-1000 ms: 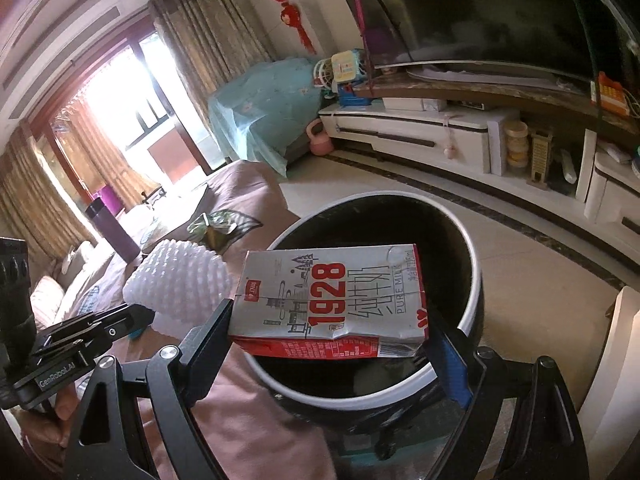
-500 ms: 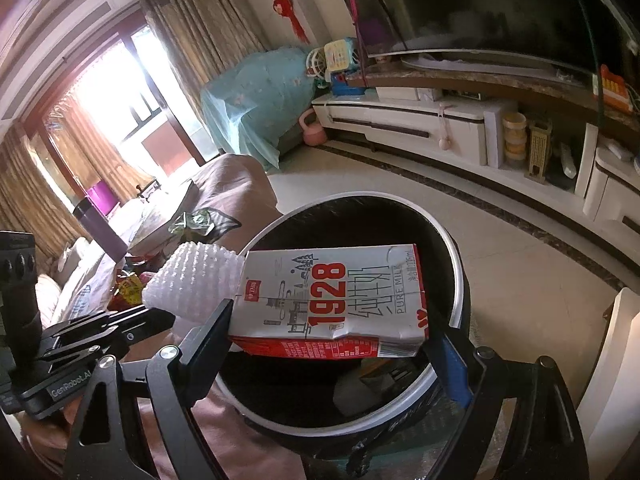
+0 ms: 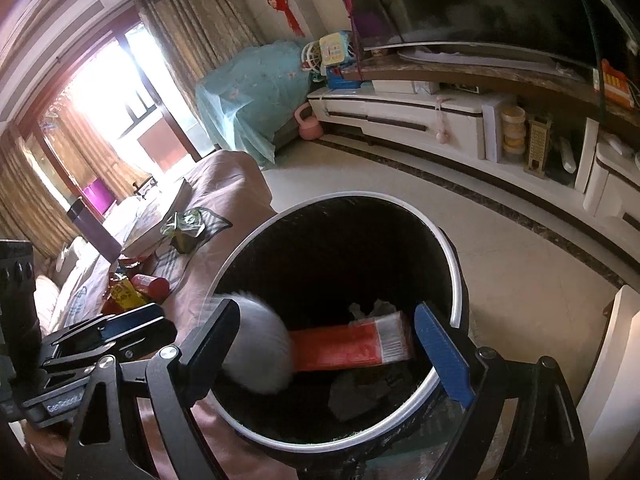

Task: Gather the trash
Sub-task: 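Carry both items over the trash bin and open both tools, then move both tools back to the snack wrappers and close on them, then carry the red and yellow wrappers over the bin and open both tools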

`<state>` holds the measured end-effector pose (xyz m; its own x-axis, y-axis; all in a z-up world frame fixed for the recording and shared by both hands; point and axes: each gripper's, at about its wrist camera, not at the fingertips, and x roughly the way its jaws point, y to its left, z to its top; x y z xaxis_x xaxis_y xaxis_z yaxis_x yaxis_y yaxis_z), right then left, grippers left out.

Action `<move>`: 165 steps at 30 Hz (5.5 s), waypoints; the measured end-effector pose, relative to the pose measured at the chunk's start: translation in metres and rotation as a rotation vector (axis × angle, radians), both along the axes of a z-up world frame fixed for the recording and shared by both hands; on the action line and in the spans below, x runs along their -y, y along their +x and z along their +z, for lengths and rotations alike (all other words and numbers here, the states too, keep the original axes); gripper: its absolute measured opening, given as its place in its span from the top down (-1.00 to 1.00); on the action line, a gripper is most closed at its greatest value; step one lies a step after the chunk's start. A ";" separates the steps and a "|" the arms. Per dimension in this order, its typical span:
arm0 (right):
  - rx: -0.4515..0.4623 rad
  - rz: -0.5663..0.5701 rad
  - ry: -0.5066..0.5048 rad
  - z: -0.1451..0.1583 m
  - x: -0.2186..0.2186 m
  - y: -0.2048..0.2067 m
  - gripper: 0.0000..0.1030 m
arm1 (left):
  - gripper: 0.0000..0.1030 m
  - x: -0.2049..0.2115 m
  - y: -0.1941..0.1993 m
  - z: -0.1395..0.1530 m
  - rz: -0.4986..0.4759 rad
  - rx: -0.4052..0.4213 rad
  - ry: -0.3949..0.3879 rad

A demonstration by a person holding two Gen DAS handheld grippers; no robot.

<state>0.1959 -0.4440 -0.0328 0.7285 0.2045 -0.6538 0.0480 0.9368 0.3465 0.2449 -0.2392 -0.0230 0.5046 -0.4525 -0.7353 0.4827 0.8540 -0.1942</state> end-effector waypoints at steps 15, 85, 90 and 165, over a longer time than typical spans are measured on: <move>0.068 0.024 0.073 0.006 -0.045 -0.031 -0.84 | -0.08 -0.093 -0.039 -0.011 0.160 -0.016 -0.040; 0.048 0.373 -0.001 -0.013 -0.240 0.047 0.84 | 0.96 -0.251 0.025 -0.014 0.331 -0.072 -0.194; 0.063 0.358 0.013 -0.007 -0.229 0.030 0.84 | 0.96 -0.247 0.004 -0.002 0.317 -0.042 -0.201; 0.065 -0.084 -0.014 0.001 -0.002 -0.022 0.70 | 0.34 0.001 0.017 -0.001 0.002 -0.085 -0.088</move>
<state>0.1741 -0.4422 -0.0320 0.7834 0.1322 -0.6073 0.1044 0.9352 0.3383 0.2623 -0.2404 -0.0244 0.4433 -0.5164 -0.7327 0.4597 0.8327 -0.3087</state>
